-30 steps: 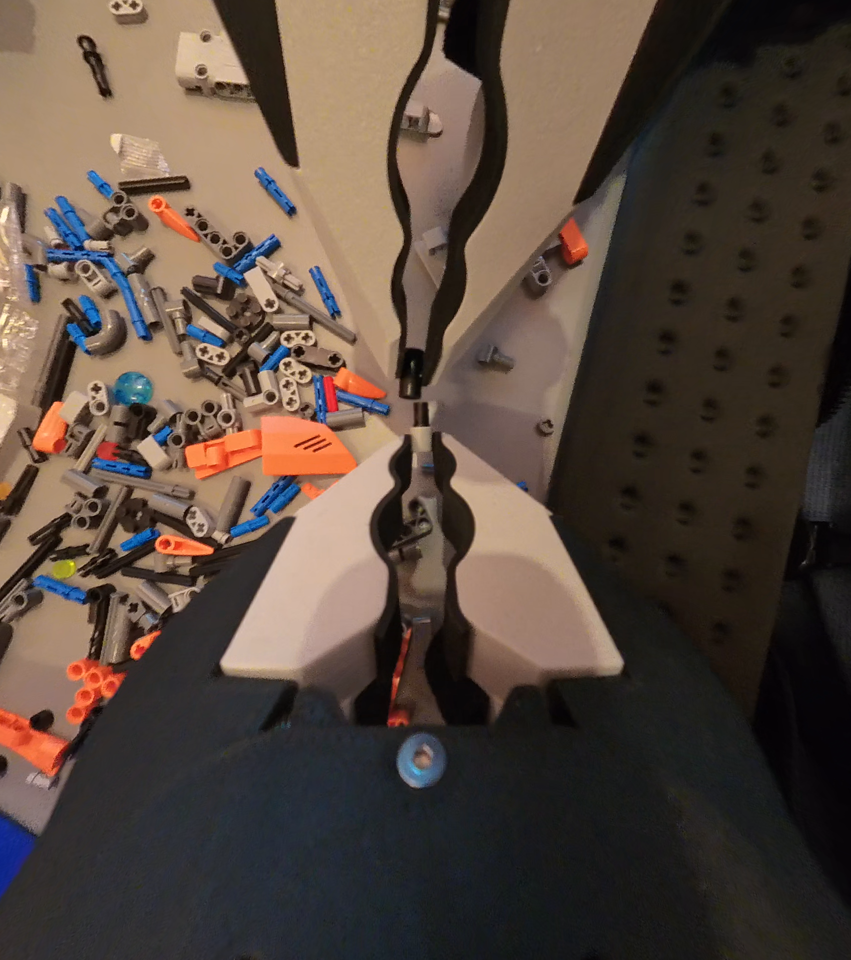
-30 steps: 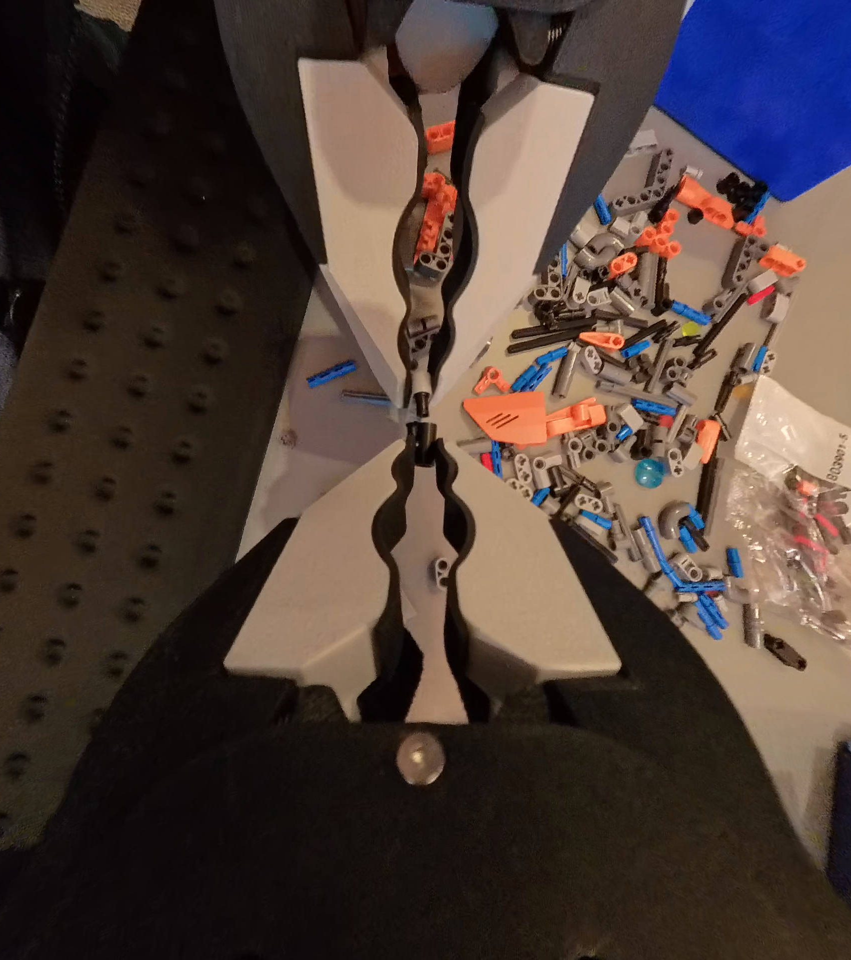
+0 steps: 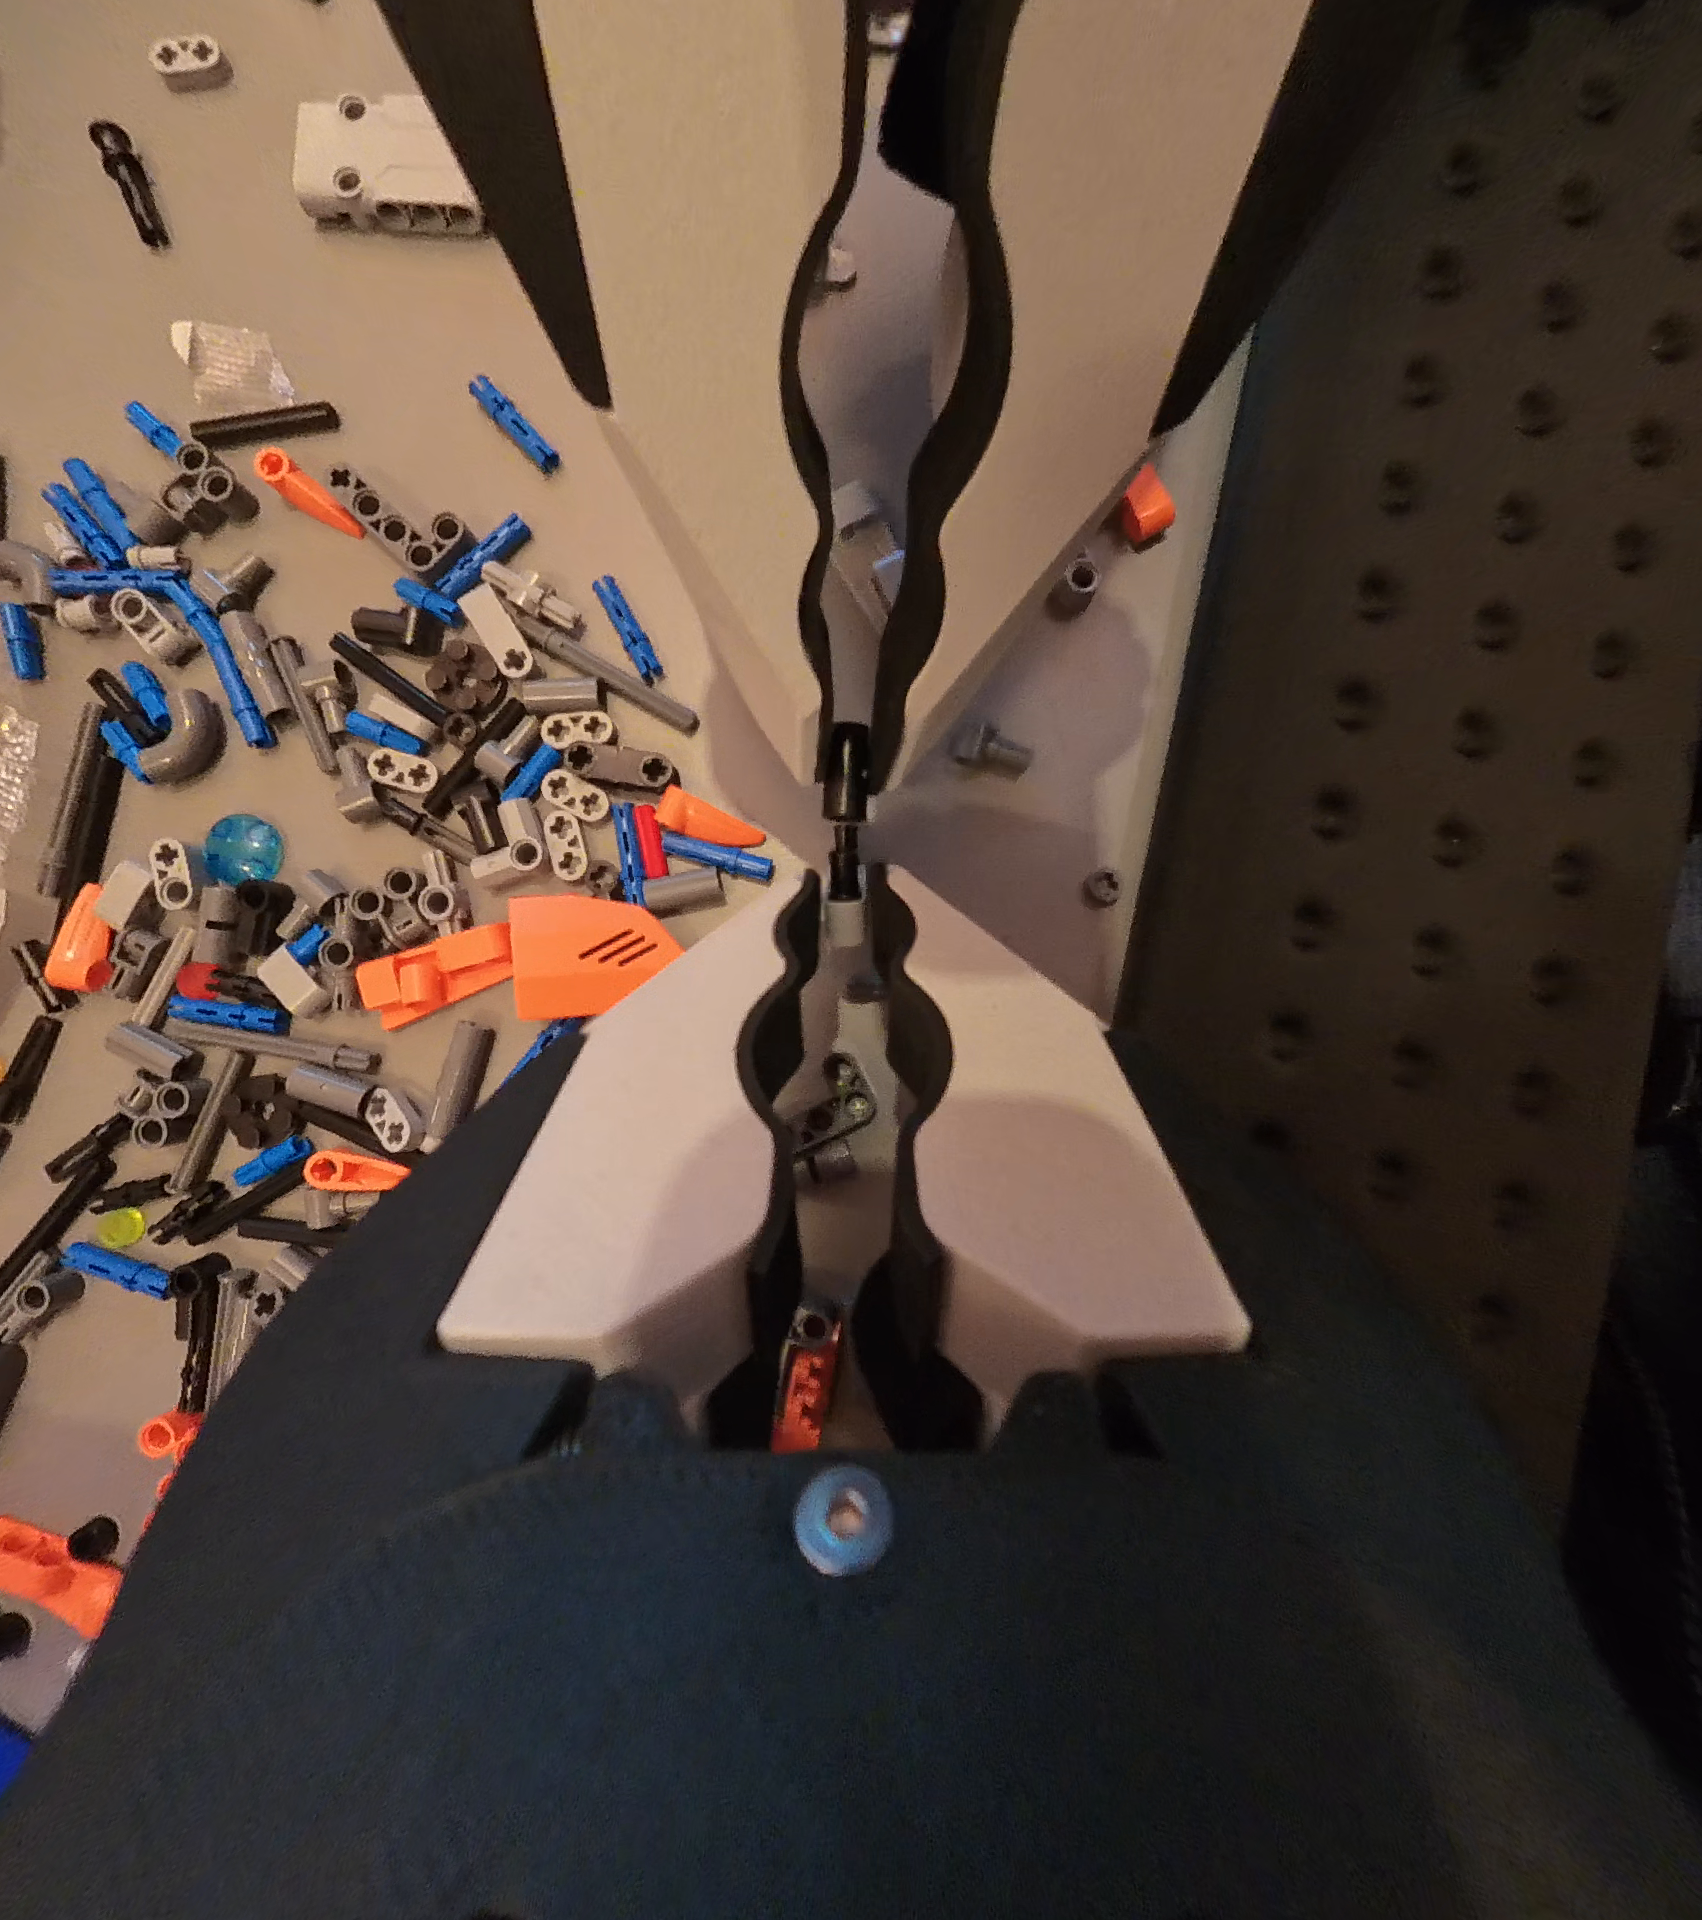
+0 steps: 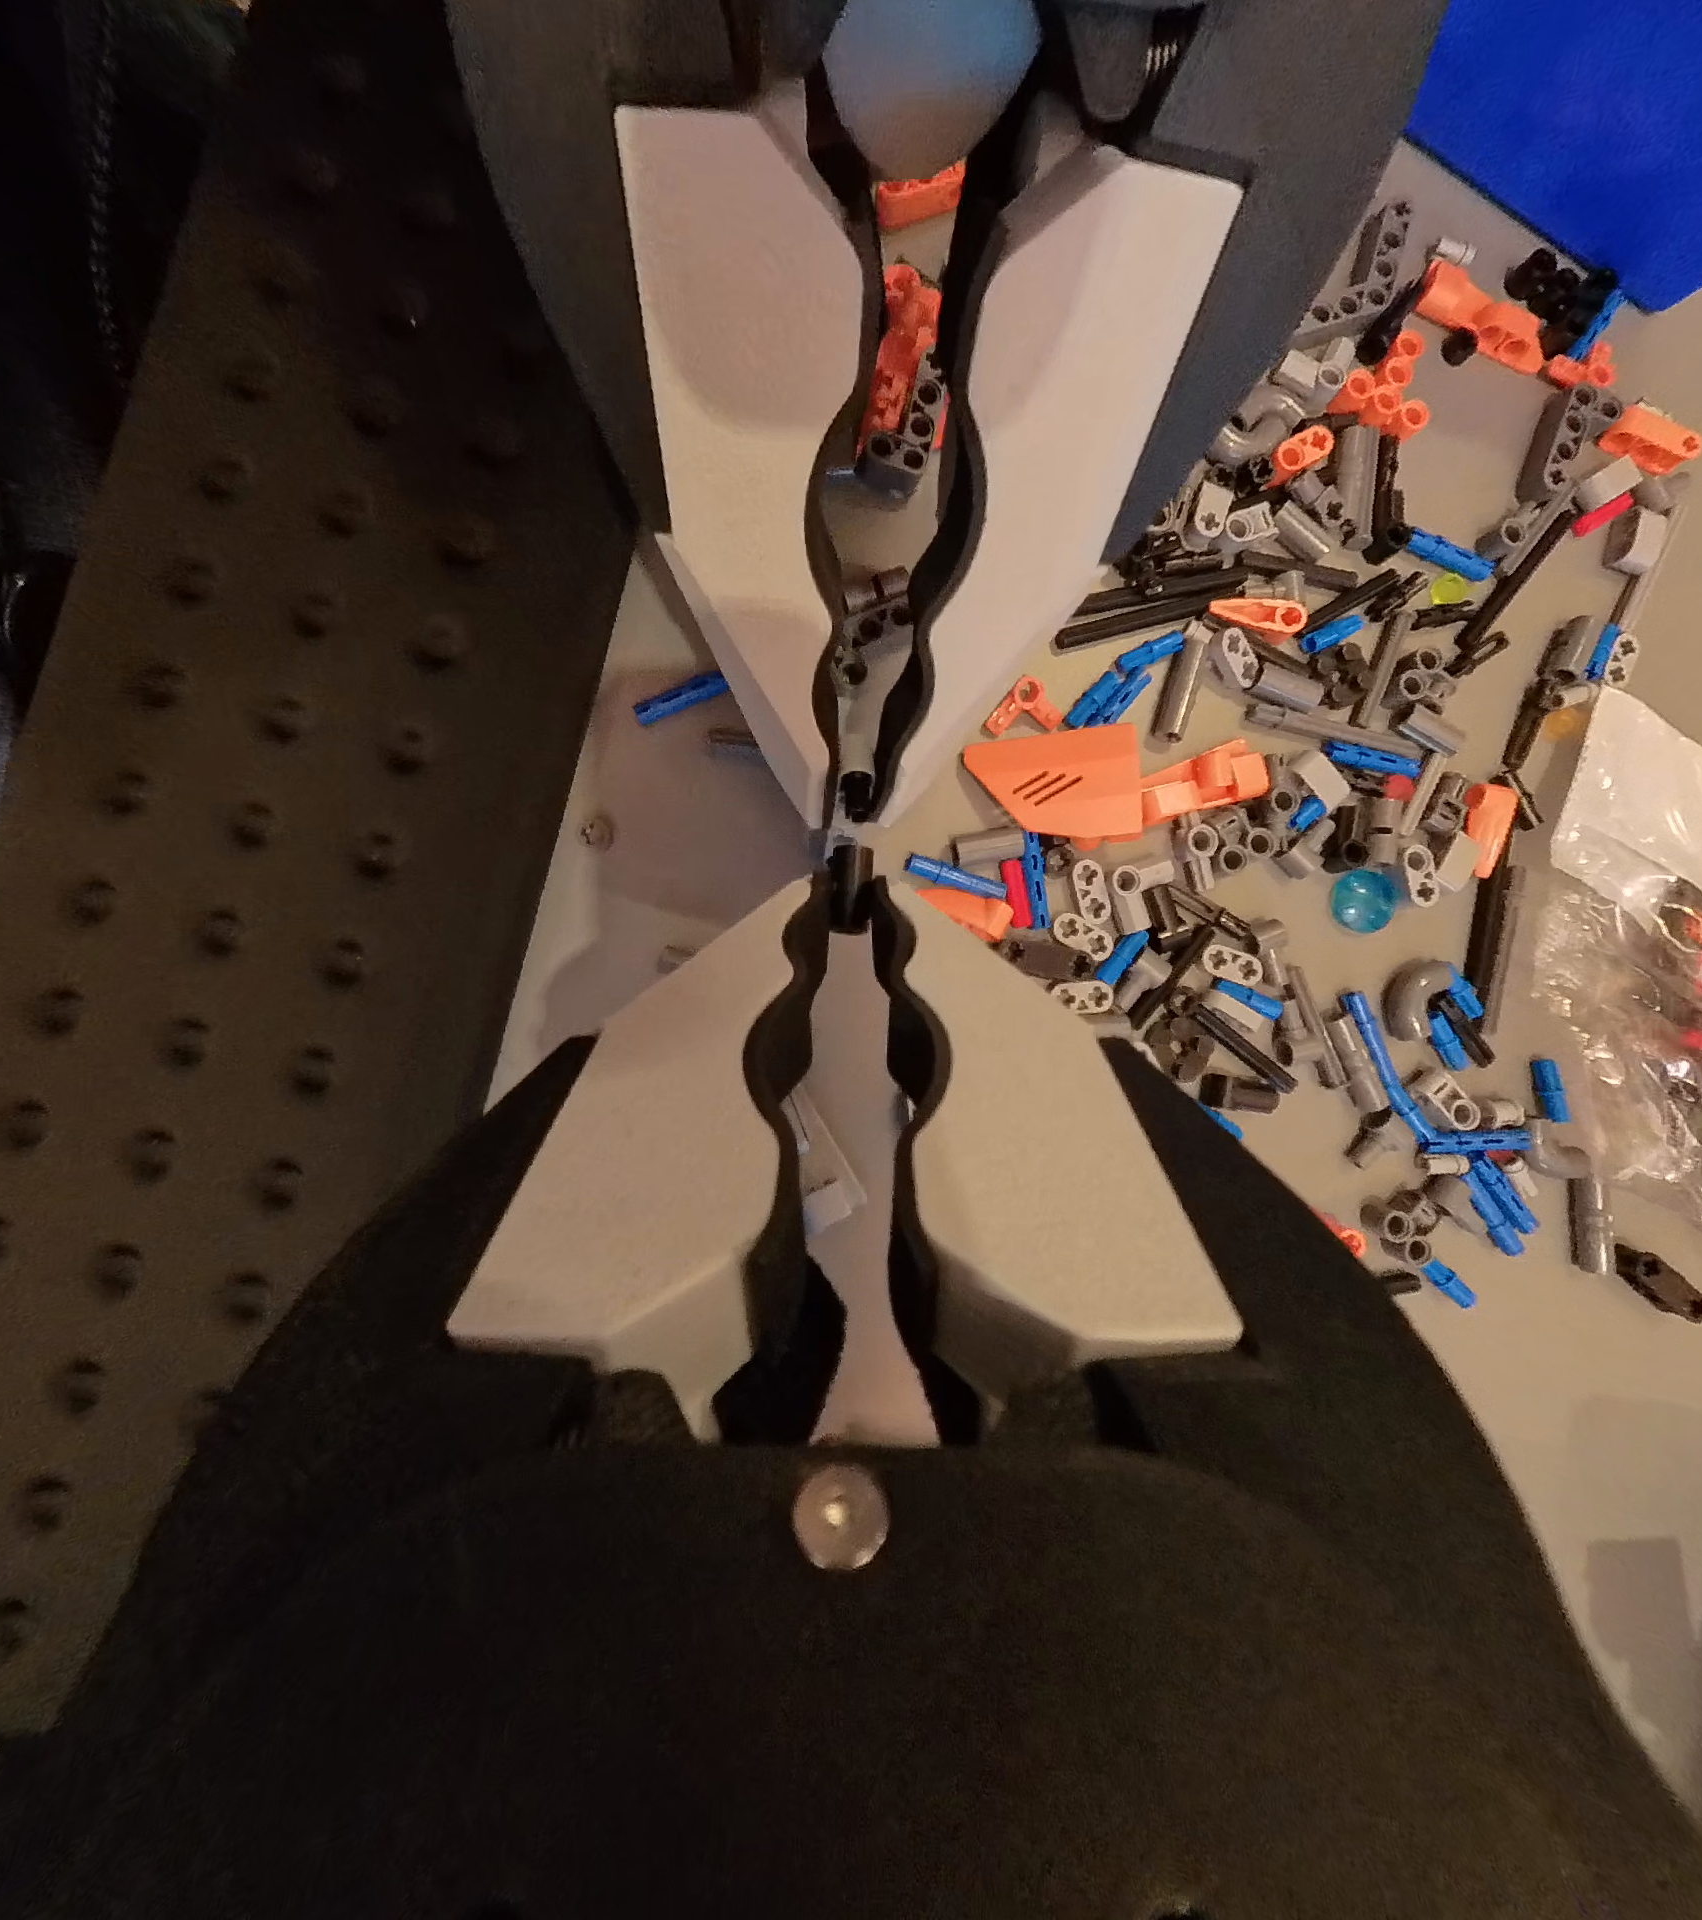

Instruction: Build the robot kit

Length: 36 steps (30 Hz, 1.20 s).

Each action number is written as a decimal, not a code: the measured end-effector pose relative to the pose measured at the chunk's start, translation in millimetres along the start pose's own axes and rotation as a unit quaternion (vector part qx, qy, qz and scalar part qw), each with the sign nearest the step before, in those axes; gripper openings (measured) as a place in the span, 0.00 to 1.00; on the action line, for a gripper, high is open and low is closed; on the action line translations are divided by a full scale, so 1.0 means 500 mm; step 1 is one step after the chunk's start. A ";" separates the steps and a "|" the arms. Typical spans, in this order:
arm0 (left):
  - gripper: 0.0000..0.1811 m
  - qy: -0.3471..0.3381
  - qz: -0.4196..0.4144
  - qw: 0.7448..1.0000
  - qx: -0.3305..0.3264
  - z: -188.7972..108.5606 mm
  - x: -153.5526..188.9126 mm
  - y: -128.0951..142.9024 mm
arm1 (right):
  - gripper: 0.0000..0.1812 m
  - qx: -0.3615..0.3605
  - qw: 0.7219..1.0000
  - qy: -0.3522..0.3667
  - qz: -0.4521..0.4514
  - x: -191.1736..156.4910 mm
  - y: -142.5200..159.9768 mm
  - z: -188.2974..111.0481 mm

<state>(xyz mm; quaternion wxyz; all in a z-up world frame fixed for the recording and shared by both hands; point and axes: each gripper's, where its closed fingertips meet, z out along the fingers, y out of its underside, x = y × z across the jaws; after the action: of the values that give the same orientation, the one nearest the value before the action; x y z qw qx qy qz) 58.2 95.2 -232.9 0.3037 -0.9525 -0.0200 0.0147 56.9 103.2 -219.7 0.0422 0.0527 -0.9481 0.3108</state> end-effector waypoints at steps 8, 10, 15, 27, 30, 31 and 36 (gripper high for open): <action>0.03 0.006 -0.011 1.000 -0.006 0.012 -0.002 0.032 | 0.03 -0.017 1.000 -0.001 0.002 0.001 0.017 0.006; 0.03 0.006 -0.008 1.000 -0.002 0.018 -0.003 0.030 | 0.03 -0.027 1.000 -0.003 0.001 -0.001 0.022 0.011; 0.03 0.009 -0.013 1.000 0.010 0.034 -0.012 0.023 | 0.03 -0.031 0.999 -0.012 0.012 -0.001 0.032 0.014; 0.02 -0.051 0.045 0.994 0.088 -0.010 -0.017 -0.036 | 0.03 0.103 0.984 -0.072 0.125 0.023 -0.005 -0.027; 0.00 -0.073 0.048 0.990 0.111 -0.022 -0.023 -0.051 | 0.03 0.135 0.976 -0.088 0.147 0.025 -0.021 -0.035; 0.00 -0.076 0.047 0.990 0.113 -0.025 -0.024 -0.053 | 0.03 0.137 0.975 -0.089 0.150 0.026 -0.022 -0.035; 0.00 -0.093 0.067 0.988 0.108 -0.032 -0.024 -0.059 | 0.03 0.143 0.973 -0.094 0.156 0.025 -0.026 -0.035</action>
<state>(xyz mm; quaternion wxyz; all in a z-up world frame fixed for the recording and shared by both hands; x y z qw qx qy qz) 46.0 109.4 -202.4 0.4000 -0.9078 0.0170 0.1250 46.9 102.3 -196.7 -0.1036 -0.0614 -0.8902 0.4394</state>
